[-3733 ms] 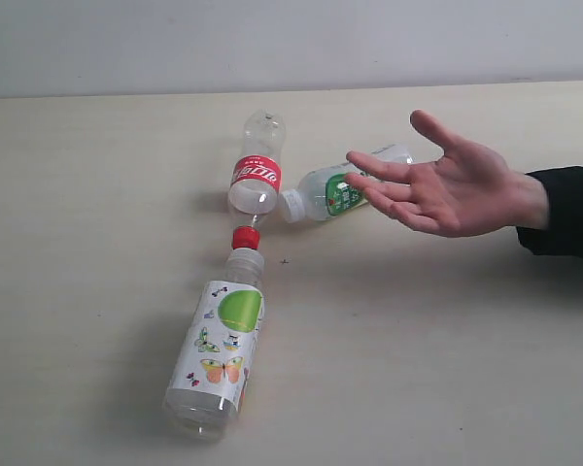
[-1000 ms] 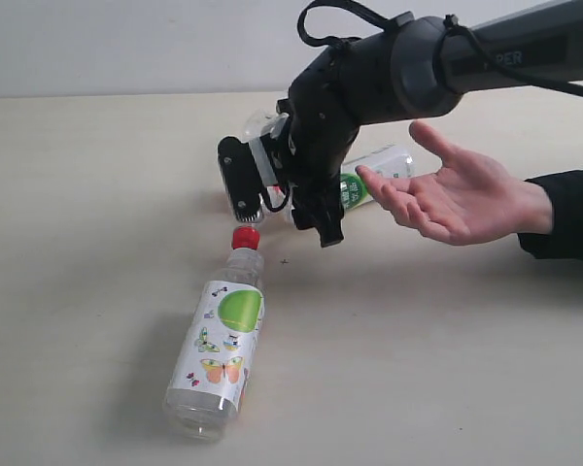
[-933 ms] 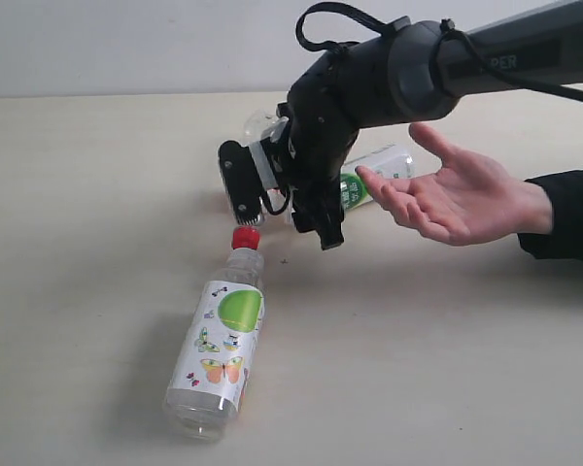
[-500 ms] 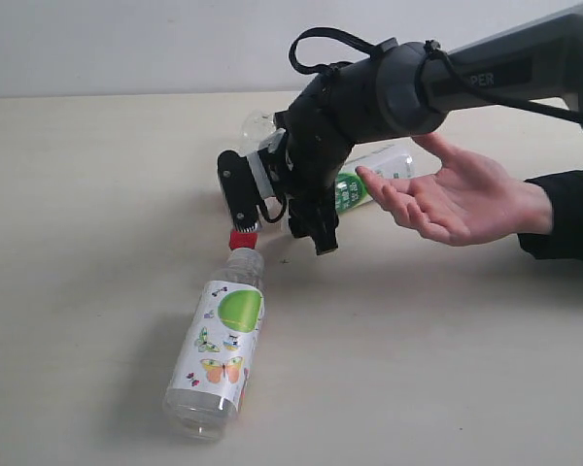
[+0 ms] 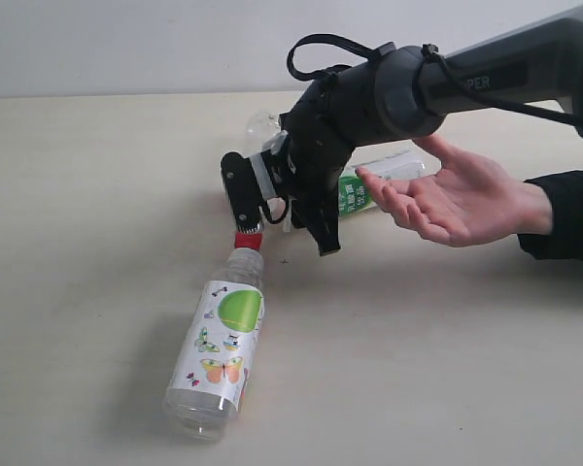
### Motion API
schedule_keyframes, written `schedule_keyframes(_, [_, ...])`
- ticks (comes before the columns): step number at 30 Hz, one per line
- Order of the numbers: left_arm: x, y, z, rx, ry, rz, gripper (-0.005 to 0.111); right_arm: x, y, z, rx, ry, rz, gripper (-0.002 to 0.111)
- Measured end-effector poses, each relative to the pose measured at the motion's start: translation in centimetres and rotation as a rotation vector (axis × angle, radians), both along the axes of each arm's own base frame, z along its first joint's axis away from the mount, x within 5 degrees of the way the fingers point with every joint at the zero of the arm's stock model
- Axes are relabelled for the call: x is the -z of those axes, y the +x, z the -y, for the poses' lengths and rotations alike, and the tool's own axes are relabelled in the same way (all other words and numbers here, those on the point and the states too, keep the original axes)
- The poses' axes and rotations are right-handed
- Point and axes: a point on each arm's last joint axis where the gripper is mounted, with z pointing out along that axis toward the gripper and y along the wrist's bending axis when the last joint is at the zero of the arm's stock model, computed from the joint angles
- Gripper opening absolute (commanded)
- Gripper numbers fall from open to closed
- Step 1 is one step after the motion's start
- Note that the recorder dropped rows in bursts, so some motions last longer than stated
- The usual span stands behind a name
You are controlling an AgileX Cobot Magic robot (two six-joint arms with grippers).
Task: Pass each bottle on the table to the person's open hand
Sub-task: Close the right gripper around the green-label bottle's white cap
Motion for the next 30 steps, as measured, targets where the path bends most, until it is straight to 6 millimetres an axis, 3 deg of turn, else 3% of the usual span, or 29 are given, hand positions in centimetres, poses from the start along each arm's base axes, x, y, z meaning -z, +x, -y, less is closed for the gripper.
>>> schedule_keyframes(7, [0.0, 0.0, 0.0, 0.000, 0.000, 0.000, 0.000, 0.0, 0.0, 0.0, 0.002, 0.001, 0.001, 0.000])
schedule_keyframes(19, [0.0, 0.0, 0.0, 0.000, 0.000, 0.000, 0.000, 0.0, 0.0, 0.0, -0.002, -0.006, 0.004, 0.000])
schedule_keyframes(30, [0.0, 0.0, 0.0, 0.000, 0.000, 0.000, 0.000, -3.0, 0.3, 0.3, -0.026, -0.015, 0.102, 0.000])
